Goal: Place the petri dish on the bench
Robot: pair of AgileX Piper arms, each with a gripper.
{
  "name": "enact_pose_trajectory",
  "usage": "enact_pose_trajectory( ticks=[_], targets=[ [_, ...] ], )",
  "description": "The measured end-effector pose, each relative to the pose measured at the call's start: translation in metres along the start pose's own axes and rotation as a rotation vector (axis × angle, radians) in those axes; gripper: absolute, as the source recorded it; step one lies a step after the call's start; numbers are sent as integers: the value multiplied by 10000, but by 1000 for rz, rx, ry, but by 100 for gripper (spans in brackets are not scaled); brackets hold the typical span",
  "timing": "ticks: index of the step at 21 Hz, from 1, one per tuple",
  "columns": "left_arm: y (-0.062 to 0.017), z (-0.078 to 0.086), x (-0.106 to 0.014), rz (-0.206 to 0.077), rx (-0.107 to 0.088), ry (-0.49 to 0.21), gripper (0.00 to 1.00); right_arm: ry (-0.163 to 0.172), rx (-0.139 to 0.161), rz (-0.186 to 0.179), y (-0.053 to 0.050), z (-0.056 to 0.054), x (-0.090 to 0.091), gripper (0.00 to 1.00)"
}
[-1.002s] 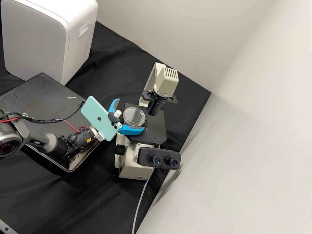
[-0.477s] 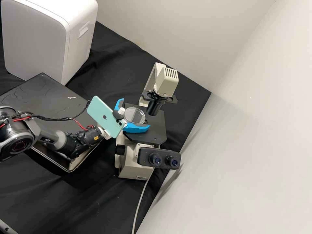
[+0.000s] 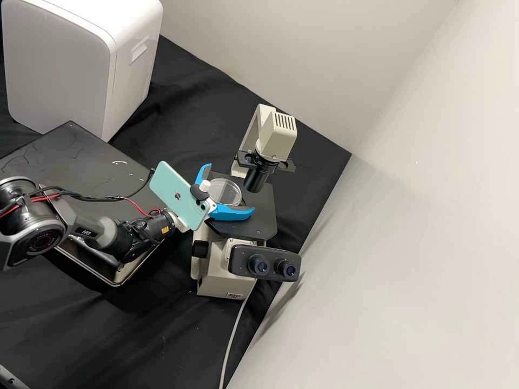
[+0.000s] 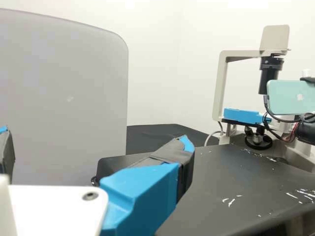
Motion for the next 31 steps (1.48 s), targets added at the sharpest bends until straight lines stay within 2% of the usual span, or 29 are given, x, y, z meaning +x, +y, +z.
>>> enact_pose_trajectory(
  ticks=[6, 7, 16, 20, 31],
  targets=[
    [0, 0, 0, 0, 0, 0, 100, -1, -1, 0, 2, -1, 3, 100],
    [0, 0, 0, 0, 0, 0, 100, -1, -1, 0, 2, -1, 3, 0],
    [0, 0, 0, 0, 0, 0, 100, -1, -1, -3, -8, -1, 4, 0],
    [1, -3, 0, 1, 0, 2, 100, -8, 13, 6, -15, -8, 4, 0],
    [1, -3, 0, 1, 0, 2, 100, -8, 17, 6, -15, -8, 4, 0]
  ],
)
